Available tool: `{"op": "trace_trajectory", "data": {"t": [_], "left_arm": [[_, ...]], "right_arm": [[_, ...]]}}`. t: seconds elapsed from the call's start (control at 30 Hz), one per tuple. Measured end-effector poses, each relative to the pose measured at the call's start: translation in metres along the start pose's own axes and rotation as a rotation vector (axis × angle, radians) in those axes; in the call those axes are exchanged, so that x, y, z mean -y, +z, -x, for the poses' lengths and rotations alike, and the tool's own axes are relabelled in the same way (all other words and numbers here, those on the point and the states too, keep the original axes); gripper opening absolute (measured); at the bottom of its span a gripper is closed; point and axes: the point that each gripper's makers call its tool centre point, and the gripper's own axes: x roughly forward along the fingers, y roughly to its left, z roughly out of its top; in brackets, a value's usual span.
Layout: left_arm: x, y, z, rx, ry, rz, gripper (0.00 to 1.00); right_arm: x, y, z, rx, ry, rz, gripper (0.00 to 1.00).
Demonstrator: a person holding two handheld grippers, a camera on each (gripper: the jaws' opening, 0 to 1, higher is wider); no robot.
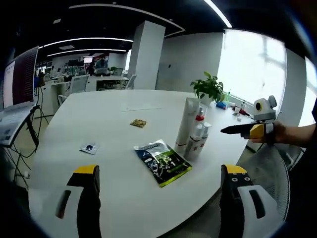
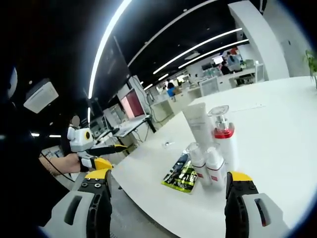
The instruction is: Arrange the skincare products in the storage area until every visible bottle or jar stands upright without overlapping.
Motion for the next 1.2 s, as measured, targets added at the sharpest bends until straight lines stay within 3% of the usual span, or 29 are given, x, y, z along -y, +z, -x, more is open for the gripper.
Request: {"op": "trace_trajectory", "data": {"t": [0.13,0.63,1.2], "left_arm": [[-0.009,0.001,0.001,0.009,0.039,-0.006,0.99],[-0.013,-0.004,0.001,-0.011,0.050,0.013,0.99],[-0.024,-0.008,-0.005,-0.046,0.063,0.119,0.98]], "right_arm": [[0.000,0.000,0.000,0.003,0.003,-0.002,0.99],[-0.001,0.002,0.001,0.010,0.005,-0.006,0.99],[-0.001,0.003,0.001,0.014,-0.004,-0.013,0.99]]}}
